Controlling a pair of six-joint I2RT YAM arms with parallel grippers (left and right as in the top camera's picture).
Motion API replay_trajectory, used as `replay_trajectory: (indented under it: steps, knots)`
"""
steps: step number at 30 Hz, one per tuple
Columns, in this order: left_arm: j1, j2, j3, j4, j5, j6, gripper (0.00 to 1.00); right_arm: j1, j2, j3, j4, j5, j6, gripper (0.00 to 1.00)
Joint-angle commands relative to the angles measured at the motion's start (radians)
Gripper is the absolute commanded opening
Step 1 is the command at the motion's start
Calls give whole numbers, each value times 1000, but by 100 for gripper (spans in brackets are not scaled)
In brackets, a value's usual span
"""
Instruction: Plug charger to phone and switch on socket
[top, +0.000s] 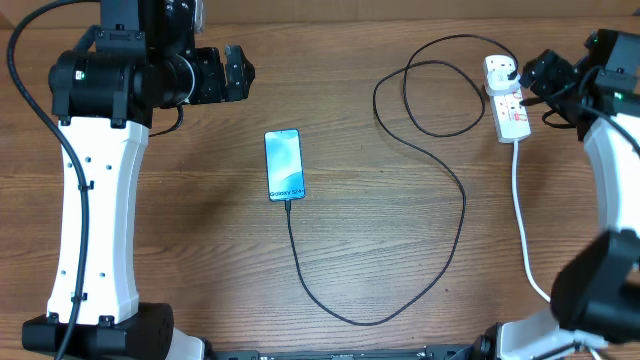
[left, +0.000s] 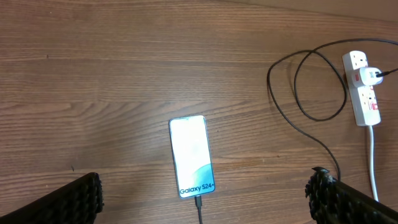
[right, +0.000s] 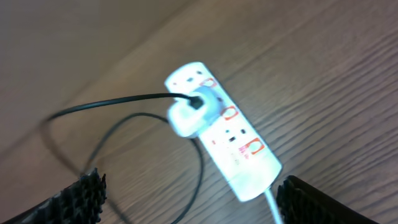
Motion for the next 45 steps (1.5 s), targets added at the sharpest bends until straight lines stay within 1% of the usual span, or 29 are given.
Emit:
replay_trajectory:
  steps: [1,4,6,8,10,16,26,35,45]
  knots:
    - [4,4,1,1,-5,-9,100,-8,107,120,-11,-10,-52,88]
    - [4,4,1,1,-5,-9,100,-8,195,232,-50,7,-55,88]
    - [4,4,1,1,-5,-10,100,-13,283,322,-78,33,-55,88]
    - [4,4,1,1,-5,-9,100,-23,330,354,-91,36,-45,88]
    - [4,4,1,1,-5,-9,100,-47,373,356,-90,47,0,88]
    - [4,4,1,1,-5,-10,100,-70,423,353,-90,73,37,88]
    - [4,4,1,1,-5,-9,100,-70,516,352,-73,80,35,89]
    - [4,4,1,1,-5,-9,100,-70,537,352,-63,79,35,89]
    - [4,4,1,1,-5,-9,100,-70,540,348,-68,74,-2,89]
